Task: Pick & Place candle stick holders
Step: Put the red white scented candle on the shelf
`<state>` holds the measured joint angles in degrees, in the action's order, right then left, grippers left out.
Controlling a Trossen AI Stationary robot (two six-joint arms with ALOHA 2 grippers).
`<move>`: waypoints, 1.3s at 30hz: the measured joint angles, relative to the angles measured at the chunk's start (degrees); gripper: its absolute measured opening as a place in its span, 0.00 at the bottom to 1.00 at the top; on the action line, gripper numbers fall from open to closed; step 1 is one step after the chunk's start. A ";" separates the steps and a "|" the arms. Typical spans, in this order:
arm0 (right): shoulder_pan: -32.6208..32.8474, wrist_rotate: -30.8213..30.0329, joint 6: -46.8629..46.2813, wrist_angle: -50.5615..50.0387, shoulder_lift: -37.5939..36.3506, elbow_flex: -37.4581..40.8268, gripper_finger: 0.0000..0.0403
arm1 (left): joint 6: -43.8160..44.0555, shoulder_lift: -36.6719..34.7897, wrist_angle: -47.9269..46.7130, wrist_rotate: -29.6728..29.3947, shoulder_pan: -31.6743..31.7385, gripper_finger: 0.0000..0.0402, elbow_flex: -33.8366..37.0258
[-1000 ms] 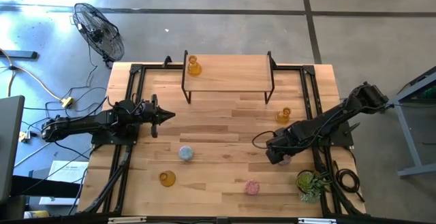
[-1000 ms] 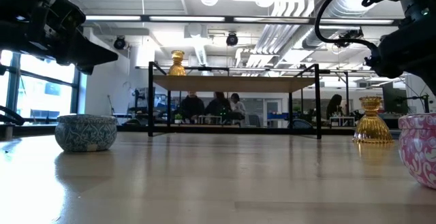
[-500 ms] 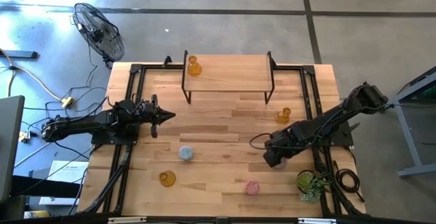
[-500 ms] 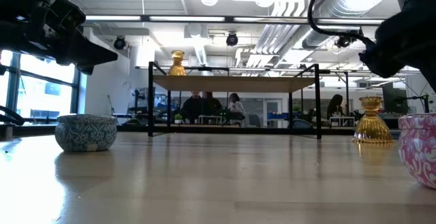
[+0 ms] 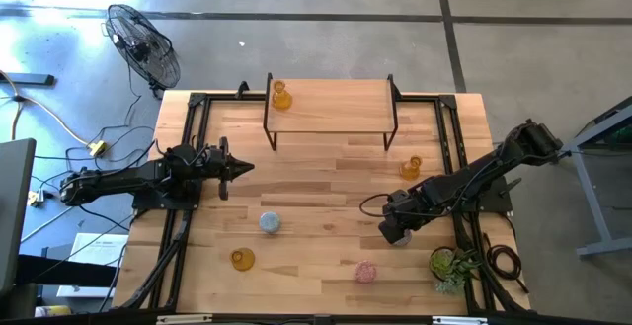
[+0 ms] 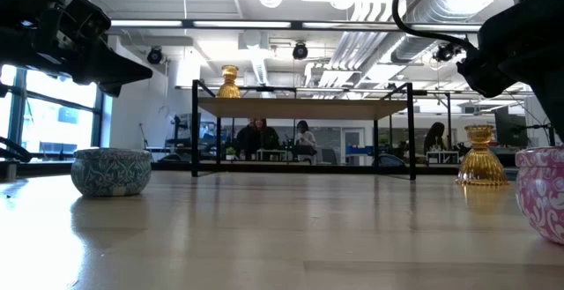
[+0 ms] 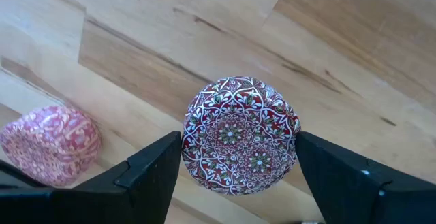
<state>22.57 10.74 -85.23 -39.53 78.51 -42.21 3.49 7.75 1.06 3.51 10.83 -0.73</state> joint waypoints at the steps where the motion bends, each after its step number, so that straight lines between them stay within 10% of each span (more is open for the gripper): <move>1: 0.00 -0.66 -0.04 0.00 -0.02 -0.01 0.70 | 0.02 -0.02 0.00 0.00 0.00 0.01 0.00; 39: 2.60 -4.33 -7.59 2.35 -0.03 -0.03 0.70 | 4.31 0.02 0.00 -0.07 0.01 0.01 0.00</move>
<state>25.17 6.41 -92.82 -37.18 78.48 -42.24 7.79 7.77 1.06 3.44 10.84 -0.73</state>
